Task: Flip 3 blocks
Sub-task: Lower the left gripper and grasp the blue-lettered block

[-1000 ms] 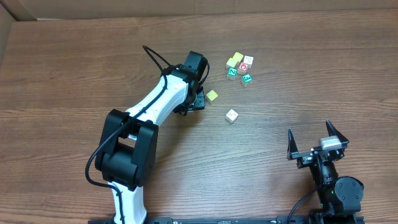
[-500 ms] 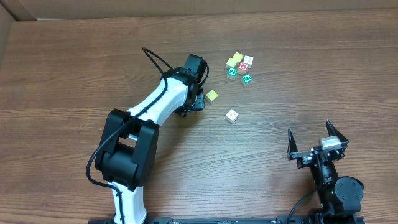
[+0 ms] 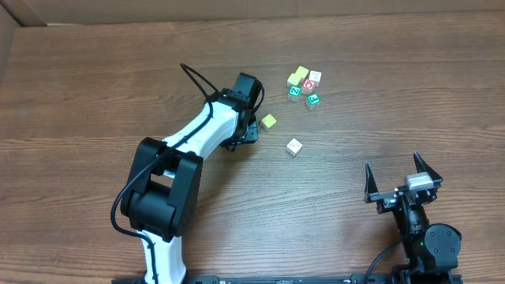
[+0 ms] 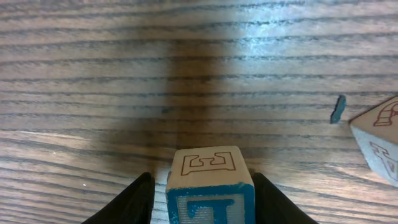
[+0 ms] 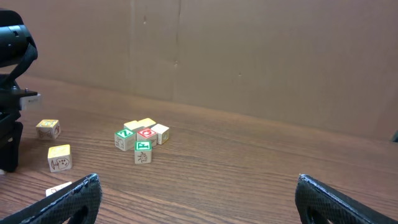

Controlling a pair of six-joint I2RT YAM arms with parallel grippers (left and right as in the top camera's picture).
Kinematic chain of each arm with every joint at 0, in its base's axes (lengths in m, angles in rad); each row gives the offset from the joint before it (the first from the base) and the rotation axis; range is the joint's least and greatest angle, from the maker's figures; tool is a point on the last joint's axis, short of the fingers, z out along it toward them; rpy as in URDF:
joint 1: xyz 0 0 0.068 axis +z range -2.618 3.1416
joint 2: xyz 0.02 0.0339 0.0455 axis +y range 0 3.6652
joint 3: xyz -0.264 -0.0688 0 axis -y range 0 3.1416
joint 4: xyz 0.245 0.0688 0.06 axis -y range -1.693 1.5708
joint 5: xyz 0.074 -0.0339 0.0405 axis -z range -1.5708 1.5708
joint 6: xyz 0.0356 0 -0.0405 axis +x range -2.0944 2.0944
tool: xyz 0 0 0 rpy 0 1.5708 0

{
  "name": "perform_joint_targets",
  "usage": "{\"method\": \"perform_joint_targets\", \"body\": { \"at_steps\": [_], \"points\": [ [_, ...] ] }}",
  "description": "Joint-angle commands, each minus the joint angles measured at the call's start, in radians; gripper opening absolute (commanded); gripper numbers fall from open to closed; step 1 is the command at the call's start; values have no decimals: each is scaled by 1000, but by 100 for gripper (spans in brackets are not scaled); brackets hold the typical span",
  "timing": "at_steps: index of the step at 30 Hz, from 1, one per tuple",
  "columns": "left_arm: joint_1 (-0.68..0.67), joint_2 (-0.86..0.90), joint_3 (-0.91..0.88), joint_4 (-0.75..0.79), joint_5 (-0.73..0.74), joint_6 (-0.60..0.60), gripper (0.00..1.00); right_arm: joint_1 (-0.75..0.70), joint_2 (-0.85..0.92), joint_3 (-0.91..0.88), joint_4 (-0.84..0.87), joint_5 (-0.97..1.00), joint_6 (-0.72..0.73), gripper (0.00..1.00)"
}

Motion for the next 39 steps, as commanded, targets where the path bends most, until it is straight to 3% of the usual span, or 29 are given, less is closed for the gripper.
{"method": "perform_joint_targets", "body": {
  "at_steps": [1,14,18,24,27,29,39],
  "points": [
    [21,3,3,13,20,-6,43,-4,-7,-11,3,-6,-3,100],
    [30,3,3,46,58,22,34,-4,-7,-11,4,-6,-3,100],
    [30,3,3,37,58,32,26,-4,-7,-11,3,-6,-3,100],
    [30,3,13,9,65,59,25,-4,-7,-11,4,-6,-3,100],
    [30,2,50,-66,65,76,27,-4,-7,-11,4,-6,-3,100],
    [30,2,106,-164,65,108,40,-4,-7,-11,3,-6,-3,100],
    [21,2,211,-481,86,107,44,-4,-7,-11,4,-6,-3,100]
  ]
}}
